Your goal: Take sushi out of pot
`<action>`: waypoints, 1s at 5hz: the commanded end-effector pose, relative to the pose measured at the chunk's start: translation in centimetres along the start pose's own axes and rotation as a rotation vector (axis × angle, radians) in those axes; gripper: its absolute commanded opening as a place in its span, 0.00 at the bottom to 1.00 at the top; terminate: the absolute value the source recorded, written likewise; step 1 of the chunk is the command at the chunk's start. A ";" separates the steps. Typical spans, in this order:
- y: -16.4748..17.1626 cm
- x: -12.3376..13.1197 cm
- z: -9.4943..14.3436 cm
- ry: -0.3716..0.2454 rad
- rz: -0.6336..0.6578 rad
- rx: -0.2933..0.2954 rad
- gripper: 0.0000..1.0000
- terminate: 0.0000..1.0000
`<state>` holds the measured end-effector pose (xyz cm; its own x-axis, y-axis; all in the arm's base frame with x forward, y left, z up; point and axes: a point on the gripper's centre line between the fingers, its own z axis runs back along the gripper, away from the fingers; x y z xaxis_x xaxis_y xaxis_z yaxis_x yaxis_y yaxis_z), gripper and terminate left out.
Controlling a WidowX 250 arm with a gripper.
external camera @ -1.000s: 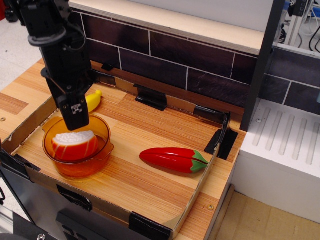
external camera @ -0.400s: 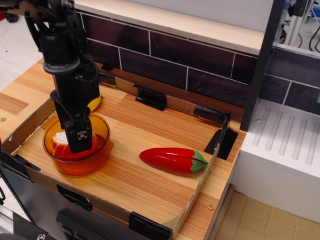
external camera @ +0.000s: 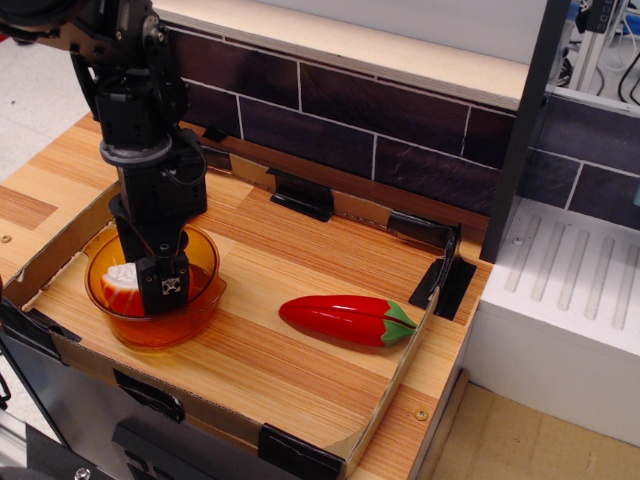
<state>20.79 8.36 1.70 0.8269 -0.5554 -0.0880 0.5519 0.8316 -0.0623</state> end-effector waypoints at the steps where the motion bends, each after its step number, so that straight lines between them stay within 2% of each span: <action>1: 0.3 -0.1 -0.1 0.007 -0.018 0.036 0.00 0.00; 2: 0.2 -0.2 1.7 -0.027 -0.011 0.034 0.00 0.00; 4: -0.7 0.0 9.8 -0.168 0.020 -0.003 0.00 0.00; 5: -1.2 3.3 10.2 -0.188 0.106 -0.055 0.00 0.00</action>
<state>23.56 4.55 10.46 0.8941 -0.4437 0.0610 0.4476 0.8807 -0.1547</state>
